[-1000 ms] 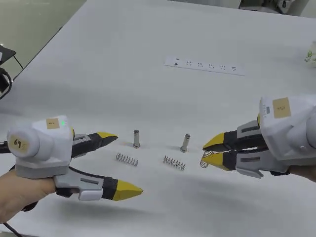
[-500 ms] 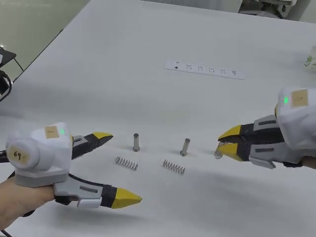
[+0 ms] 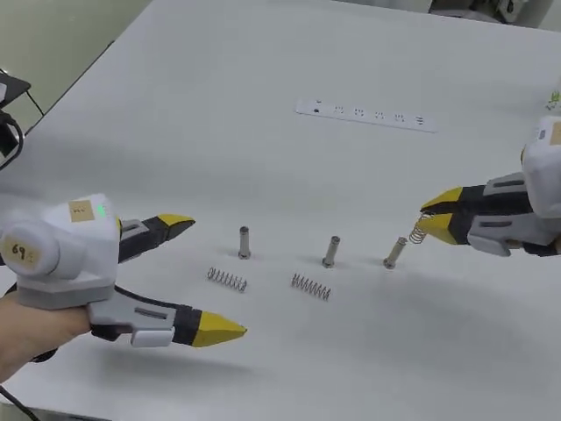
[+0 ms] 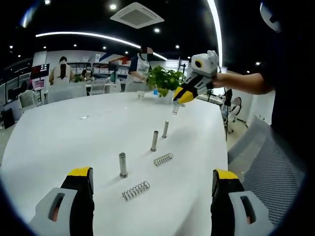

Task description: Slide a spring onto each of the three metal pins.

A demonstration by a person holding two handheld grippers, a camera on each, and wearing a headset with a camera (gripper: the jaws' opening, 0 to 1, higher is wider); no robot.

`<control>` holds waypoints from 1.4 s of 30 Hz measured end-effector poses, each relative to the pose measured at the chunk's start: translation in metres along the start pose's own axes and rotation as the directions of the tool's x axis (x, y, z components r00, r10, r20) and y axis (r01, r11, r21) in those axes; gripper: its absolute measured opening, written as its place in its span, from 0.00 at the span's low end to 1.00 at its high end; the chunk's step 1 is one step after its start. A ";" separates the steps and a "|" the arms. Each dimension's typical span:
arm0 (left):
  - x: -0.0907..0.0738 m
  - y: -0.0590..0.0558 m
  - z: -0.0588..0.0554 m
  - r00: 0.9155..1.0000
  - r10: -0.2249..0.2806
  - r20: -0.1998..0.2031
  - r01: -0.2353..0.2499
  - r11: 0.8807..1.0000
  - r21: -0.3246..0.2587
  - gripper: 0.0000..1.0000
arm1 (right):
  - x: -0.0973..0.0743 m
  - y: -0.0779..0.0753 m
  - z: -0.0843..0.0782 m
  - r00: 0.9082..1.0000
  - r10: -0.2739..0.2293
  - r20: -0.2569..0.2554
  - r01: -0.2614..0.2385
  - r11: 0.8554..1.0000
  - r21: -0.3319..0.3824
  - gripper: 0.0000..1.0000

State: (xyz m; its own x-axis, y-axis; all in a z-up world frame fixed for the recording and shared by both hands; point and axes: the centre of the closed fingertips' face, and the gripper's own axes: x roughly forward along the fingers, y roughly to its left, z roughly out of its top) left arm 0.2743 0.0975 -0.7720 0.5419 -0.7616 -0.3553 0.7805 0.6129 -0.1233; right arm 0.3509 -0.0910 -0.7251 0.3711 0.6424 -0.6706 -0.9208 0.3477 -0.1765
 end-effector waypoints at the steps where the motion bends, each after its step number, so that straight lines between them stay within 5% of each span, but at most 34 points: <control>1: 0.000 0.000 0.001 1.000 0.000 0.003 0.000 1.000 -0.001 0.98 | 0.001 -0.001 0.000 1.000 -0.001 0.003 0.001 1.000 0.009 0.07; 10: -0.004 0.007 0.006 0.999 0.028 0.022 -0.028 1.000 0.004 0.98 | 0.013 -0.007 -0.007 1.000 -0.008 -0.003 0.009 0.999 0.044 0.07; 42: -0.015 0.017 -0.003 0.998 0.065 0.014 -0.064 0.997 -0.032 0.98 | 0.030 -0.011 -0.020 1.000 -0.006 -0.012 0.007 0.996 0.092 0.07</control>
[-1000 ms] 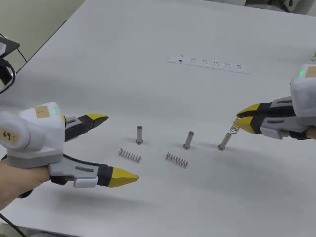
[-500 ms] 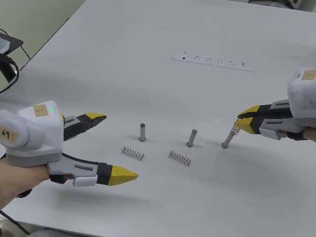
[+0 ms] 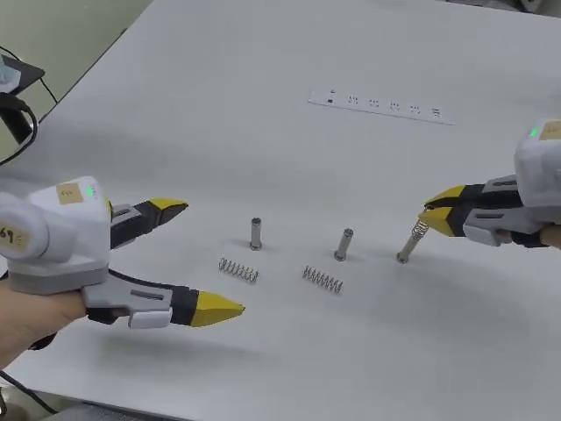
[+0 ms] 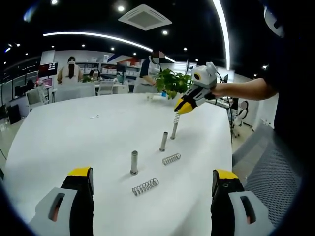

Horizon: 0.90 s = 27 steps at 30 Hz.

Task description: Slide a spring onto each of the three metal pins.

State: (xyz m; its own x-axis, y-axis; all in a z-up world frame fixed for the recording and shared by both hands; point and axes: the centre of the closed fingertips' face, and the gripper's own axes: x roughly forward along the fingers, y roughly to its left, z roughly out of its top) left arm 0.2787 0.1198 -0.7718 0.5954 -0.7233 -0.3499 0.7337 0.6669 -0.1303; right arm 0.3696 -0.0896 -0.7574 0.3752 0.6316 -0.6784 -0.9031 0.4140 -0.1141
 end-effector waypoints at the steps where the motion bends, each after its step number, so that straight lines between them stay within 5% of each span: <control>1: 0.000 0.000 0.000 1.000 0.001 0.001 -0.001 1.000 -0.002 0.98 | 0.000 0.000 0.000 1.000 0.000 -0.001 0.000 1.000 0.000 0.07; 11: -0.002 0.000 -0.002 1.000 0.003 -0.004 -0.003 1.000 -0.001 0.98 | 0.005 0.003 -0.006 1.000 0.006 -0.021 -0.007 1.000 -0.010 0.07; 27: -0.004 0.002 -0.002 1.000 0.009 -0.008 -0.009 1.000 0.002 0.97 | 0.027 0.007 -0.038 0.994 0.028 -0.109 -0.029 1.000 -0.007 0.07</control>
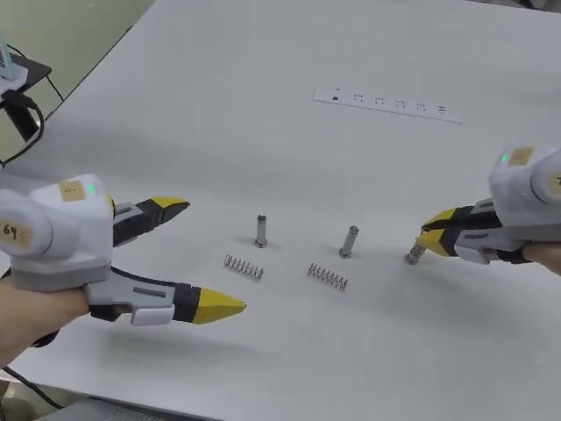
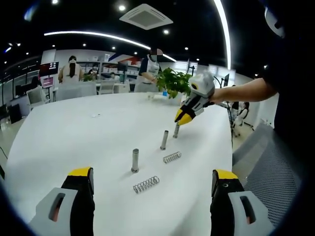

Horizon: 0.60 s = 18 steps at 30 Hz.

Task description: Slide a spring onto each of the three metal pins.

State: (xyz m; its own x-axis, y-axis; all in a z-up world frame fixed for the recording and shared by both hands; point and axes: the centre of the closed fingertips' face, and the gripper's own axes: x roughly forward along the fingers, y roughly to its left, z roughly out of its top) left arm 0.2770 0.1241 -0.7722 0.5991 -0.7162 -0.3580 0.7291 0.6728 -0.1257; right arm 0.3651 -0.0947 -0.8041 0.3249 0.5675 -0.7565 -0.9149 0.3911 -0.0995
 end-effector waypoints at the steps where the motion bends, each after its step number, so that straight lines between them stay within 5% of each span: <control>1: 0.000 0.000 0.001 1.000 0.002 0.002 -0.002 1.000 0.000 0.97 | 0.000 0.000 -0.001 1.000 -0.002 -0.003 0.002 1.000 0.000 0.07; 18: -0.001 -0.001 0.002 1.000 0.001 0.009 -0.001 1.000 -0.004 0.96 | 0.004 0.003 -0.011 1.000 0.001 -0.003 -0.001 1.000 0.018 0.09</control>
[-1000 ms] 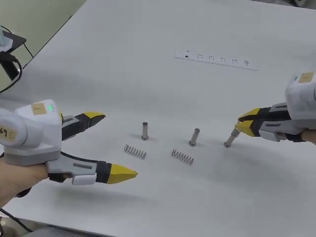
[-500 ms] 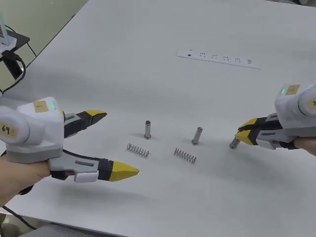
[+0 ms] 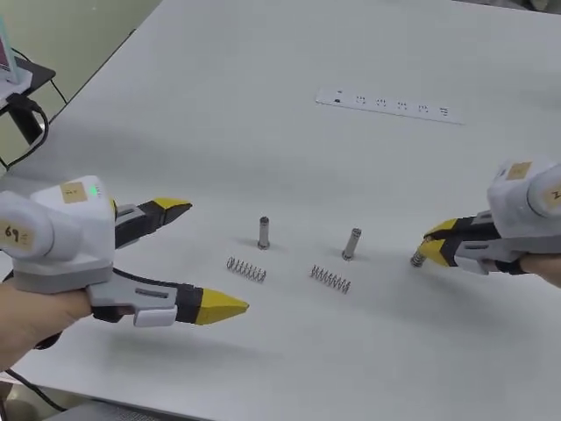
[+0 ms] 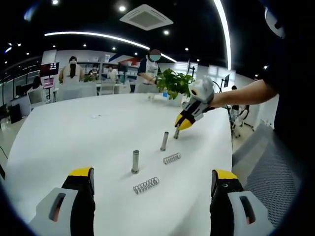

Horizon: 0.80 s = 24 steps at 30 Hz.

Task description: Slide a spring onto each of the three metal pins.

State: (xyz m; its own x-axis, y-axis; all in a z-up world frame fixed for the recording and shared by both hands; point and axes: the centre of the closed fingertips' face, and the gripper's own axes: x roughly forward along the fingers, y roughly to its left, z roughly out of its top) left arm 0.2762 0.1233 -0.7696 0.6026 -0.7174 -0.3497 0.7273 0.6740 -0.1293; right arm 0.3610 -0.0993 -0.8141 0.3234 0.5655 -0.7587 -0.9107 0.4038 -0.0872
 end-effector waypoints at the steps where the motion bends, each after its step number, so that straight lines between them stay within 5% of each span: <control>1: 0.000 0.000 0.000 1.000 -0.002 0.001 0.002 1.000 -0.002 0.97 | 0.001 0.000 -0.001 1.000 0.000 -0.001 0.000 1.000 0.000 0.09; 7: 0.000 0.000 0.003 1.000 -0.002 0.004 0.002 1.000 0.003 0.97 | 0.001 -0.004 0.003 0.999 -0.027 0.031 0.028 0.999 -0.020 0.18; 17: 0.001 -0.003 0.004 1.000 -0.006 0.004 0.006 1.000 0.003 0.97 | -0.013 -0.005 0.013 0.992 -0.039 0.121 0.029 0.996 0.083 0.27; 24: 0.002 -0.003 0.008 1.000 -0.005 0.019 0.005 1.000 0.000 0.98 | -0.025 0.001 0.018 0.972 -0.050 0.229 0.006 0.982 0.188 0.33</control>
State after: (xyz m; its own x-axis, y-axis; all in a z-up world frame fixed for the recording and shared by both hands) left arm 0.2774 0.1185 -0.7623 0.6050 -0.7242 -0.3309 0.7306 0.6702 -0.1310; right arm 0.3570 -0.1001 -0.7834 0.4189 0.6941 -0.5854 -0.8439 0.5356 0.0312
